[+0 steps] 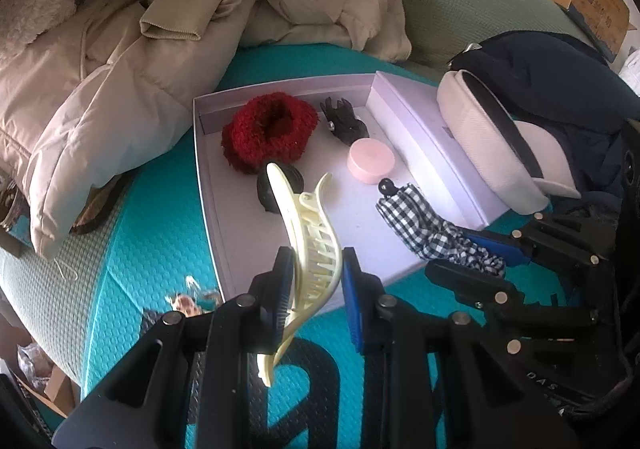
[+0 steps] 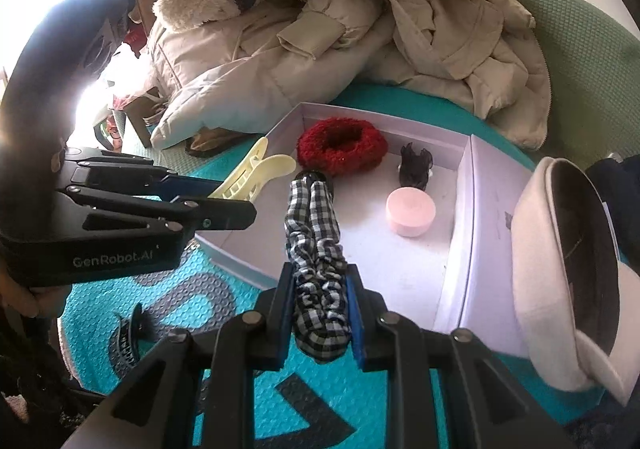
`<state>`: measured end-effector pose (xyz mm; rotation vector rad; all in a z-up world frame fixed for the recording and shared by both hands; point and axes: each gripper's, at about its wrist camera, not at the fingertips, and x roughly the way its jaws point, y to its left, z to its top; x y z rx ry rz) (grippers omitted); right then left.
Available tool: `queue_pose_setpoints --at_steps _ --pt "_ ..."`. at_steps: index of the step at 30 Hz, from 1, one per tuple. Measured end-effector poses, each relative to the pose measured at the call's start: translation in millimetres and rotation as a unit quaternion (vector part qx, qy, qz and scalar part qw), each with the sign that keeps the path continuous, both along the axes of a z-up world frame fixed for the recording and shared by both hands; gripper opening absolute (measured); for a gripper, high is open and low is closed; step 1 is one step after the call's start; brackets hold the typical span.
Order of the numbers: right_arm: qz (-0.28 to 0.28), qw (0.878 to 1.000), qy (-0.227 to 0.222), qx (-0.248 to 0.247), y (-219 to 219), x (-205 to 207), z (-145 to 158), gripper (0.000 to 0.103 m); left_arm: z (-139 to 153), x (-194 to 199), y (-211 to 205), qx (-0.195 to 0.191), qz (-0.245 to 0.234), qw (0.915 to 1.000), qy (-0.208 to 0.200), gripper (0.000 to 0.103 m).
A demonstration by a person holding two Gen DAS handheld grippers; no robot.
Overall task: Organize objects
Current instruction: 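Carry the claw clip in the left tool and scrunchie in the right tool over the box, then open the right tool to drop the scrunchie while the left tool releases the claw clip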
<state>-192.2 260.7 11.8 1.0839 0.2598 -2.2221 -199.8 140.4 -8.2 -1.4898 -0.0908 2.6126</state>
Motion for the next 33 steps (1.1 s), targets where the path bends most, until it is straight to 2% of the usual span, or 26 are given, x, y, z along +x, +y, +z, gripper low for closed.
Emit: queue_pose_setpoints --at_steps 16,33 --pt "-0.01 1.0 -0.004 0.026 -18.7 -38.1 -21.6 0.022 -33.5 -45.7 -9.0 -0.022 -0.02 0.9993 -0.02 0.023" --pt "-0.035 0.998 -0.021 0.04 -23.4 -68.4 -51.8 0.023 -61.0 -75.2 -7.9 -0.052 -0.028 0.9977 -0.034 0.023"
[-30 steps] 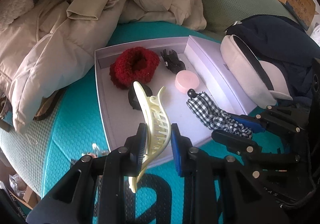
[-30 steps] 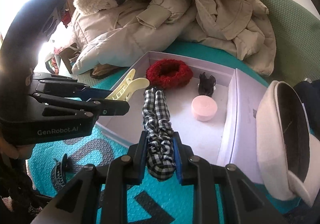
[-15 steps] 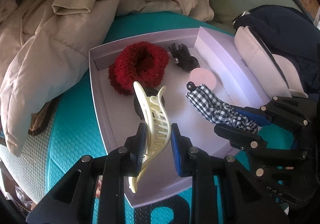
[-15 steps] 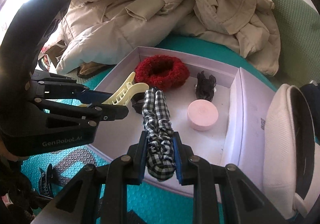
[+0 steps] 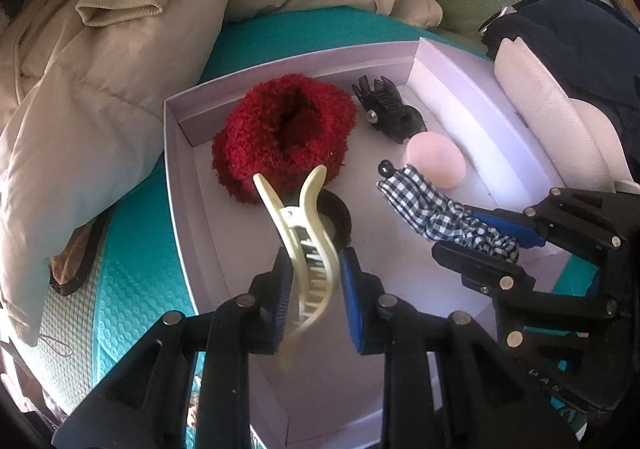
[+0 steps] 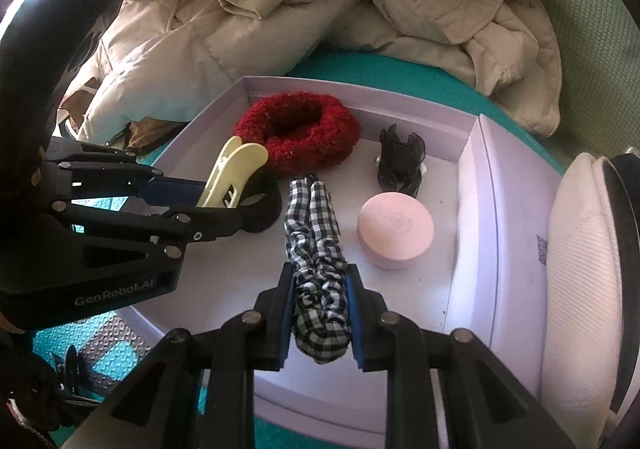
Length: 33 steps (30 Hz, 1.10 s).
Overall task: Organize objects
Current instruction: 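Open the right tool to drop the scrunchie while the left tool releases the claw clip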
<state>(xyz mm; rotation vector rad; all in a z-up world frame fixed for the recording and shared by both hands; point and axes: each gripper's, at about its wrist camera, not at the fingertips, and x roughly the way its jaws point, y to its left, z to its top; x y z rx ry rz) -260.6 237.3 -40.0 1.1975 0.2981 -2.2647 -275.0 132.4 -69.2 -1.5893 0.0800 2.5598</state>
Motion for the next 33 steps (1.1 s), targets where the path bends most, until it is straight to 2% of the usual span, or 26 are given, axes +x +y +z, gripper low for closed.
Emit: queue_pose_setpoints --at_steps 15,20,28,33 --pt "-0.006 1.0 -0.002 0.012 -4.3 -9.1 -11.1 0.023 -4.0 -12.4 3.5 -0.005 -0.006 1.0 0.004 0.023" --pt "-0.003 1.0 0.007 0.022 -6.2 -4.2 -11.0 0.024 -5.2 -10.5 7.0 -0.017 -0.004 0.9998 0.005 0.023" --pt "-0.003 0.999 0.017 0.029 -4.1 0.5 -5.6 0.03 -2.3 -9.3 6.3 -0.016 0.004 0.9999 0.0 0.024" --pt "-0.012 0.999 0.021 0.024 1.8 2.5 3.1 0.034 7.4 -6.6 2.3 0.0 0.01 0.9999 0.003 0.024"
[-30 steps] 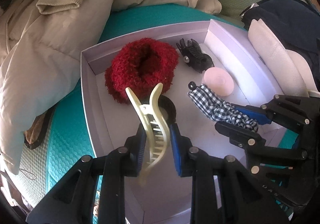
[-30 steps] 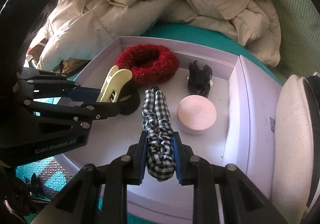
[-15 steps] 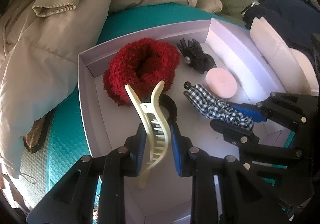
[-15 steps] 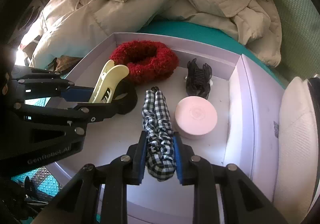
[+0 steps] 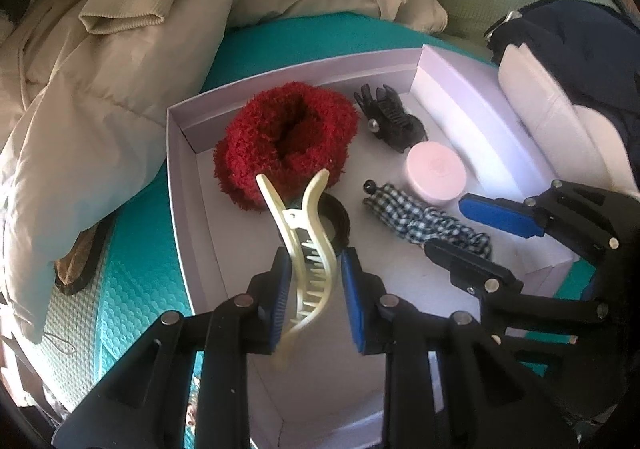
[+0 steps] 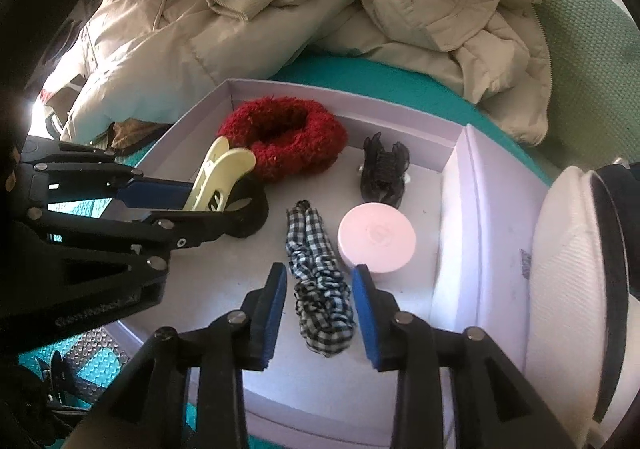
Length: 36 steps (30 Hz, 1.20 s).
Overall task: Organize objects
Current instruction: 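Open the right tool to drop the scrunchie while the left tool releases the claw clip, then withdraw both open tools from the box toward the charm items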
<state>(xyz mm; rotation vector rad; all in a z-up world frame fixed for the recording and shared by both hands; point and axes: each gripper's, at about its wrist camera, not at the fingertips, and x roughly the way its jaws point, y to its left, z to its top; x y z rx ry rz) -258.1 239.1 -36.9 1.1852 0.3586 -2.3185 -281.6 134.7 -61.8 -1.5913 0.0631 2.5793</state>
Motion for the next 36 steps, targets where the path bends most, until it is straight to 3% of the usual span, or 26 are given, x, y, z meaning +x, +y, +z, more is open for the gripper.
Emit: queue_pose_setpoints --at_steps 9,19,32,36 --pt "-0.004 1.0 0.017 -0.01 4.9 7.6 20.9 0.036 26.5 9.8 -1.8 0.007 0.009 0.9998 0.013 0.024" --pt "-0.006 0.999 0.04 -0.021 11.0 21.1 48.1 0.039 60.7 27.0 -2.6 -0.004 0.019 0.9988 0.044 0.039" --pt "0.005 0.997 0.076 -0.03 13.5 47.0 86.1 0.039 102.7 59.7 -6.2 -0.011 0.034 0.9968 0.072 0.041" --pt "0.014 0.996 0.082 -0.034 12.6 59.1 95.8 0.041 115.3 75.3 -9.0 -0.013 0.043 0.9954 0.084 0.049"
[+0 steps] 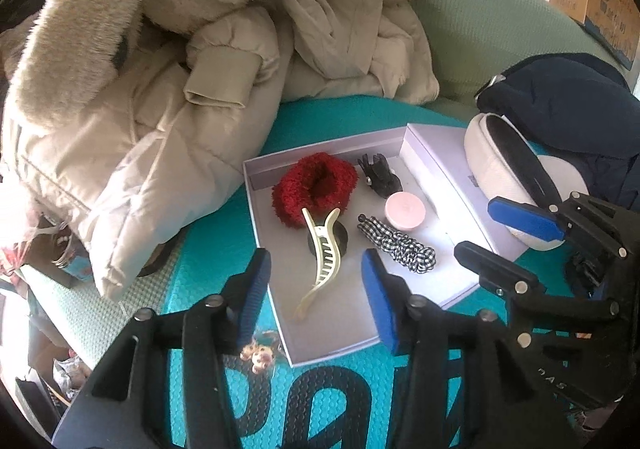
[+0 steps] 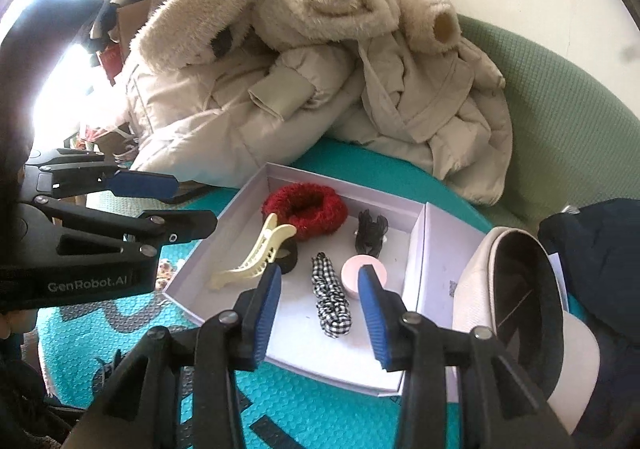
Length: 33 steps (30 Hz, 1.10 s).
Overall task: Organize objects
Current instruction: 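Withdraw both open tools from the box toward the charm items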
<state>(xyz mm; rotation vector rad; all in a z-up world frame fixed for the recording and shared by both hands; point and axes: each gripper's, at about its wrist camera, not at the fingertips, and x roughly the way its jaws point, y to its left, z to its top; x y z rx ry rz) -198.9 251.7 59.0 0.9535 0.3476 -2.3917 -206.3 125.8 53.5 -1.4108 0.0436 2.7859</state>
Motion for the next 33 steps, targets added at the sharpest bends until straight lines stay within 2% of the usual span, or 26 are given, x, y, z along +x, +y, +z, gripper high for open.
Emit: queue_pose_setpoints --at_steps 13,33 --pt "0.027 1.0 0.009 -0.012 -8.6 45.4 12.9 0.041 24.3 65.5 -9.1 -0.007 0.021 0.9995 0.02 0.053" --pt "0.074 0.997 -0.002 -0.012 -34.3 123.9 8.4 0.042 17.8 165.6 -38.5 0.0 0.068 0.9975 0.018 0.055"
